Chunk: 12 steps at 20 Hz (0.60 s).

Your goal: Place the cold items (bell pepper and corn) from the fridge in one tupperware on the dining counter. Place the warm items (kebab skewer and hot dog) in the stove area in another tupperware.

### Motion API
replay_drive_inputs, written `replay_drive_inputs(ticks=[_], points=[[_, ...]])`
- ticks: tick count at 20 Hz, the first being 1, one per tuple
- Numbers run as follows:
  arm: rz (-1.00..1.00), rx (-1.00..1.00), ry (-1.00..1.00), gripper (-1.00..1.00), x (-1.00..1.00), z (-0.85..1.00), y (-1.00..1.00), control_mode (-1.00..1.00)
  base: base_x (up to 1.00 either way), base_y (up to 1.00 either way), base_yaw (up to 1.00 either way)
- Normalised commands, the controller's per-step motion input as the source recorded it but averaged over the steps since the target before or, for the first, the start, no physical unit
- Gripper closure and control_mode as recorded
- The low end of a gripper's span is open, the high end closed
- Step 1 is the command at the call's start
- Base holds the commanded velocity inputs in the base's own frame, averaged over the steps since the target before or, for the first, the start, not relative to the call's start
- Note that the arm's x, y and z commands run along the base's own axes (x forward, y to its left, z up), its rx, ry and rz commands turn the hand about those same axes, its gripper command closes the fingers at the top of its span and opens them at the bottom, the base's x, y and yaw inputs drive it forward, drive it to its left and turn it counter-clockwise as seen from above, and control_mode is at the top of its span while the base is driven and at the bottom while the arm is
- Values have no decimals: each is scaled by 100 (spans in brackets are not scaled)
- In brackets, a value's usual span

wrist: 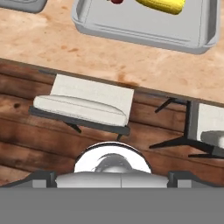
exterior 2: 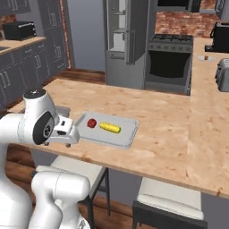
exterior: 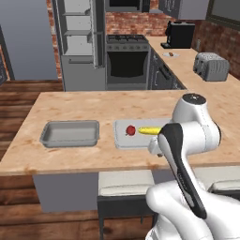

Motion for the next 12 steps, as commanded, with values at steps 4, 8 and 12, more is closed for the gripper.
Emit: replay_drive_inputs(ticks=[4,8,12], points=[[0,0,0,-100,0,0,0,100,-9,88,0],[0,0,0,-100,0,0,0,100,1,100,-1],[0,0,0,-100,0,0,0,100,8,100,-14]])
